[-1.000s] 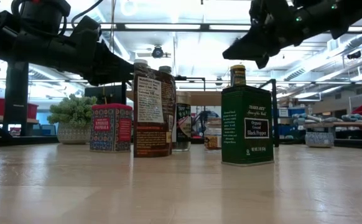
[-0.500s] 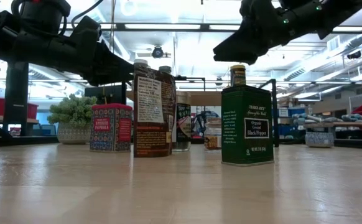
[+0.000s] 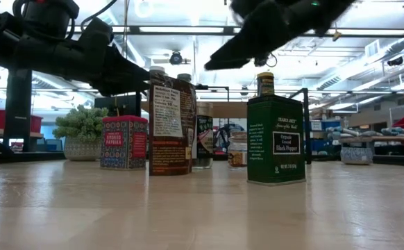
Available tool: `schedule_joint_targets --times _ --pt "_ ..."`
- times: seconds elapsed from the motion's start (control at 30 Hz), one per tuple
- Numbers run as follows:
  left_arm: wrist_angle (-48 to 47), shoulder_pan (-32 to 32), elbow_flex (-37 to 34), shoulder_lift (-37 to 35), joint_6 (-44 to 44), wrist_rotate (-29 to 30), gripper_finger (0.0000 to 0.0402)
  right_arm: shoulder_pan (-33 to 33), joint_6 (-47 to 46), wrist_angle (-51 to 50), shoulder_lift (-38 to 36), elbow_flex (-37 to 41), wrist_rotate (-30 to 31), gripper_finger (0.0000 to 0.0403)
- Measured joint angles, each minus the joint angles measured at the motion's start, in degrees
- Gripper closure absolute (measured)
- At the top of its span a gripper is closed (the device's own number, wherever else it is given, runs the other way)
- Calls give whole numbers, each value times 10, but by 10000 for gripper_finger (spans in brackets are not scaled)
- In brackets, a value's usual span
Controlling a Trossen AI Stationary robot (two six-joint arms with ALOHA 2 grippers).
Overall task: Shelf spices
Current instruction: Put the gold seasoning bottle on the shelf
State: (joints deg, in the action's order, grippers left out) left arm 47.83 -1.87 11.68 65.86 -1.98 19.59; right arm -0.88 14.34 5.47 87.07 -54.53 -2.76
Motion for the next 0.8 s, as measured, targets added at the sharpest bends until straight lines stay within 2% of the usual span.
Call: schedule_joint_targets --times 0.13,0.3,0.57,0.8 --pt "0 0 0 0 0 -28 44 -9 54 -152 61 -104 -5 47" --pt "0 0 0 0 0 -31 44 -18 113 -255 124 -199 -13 64" --pt "4 0 0 0 0 -32 44 -31 176 -339 214 -292 -16 72" --pt "3 0 0 0 0 -32 44 -38 199 -360 255 -322 -17 79"
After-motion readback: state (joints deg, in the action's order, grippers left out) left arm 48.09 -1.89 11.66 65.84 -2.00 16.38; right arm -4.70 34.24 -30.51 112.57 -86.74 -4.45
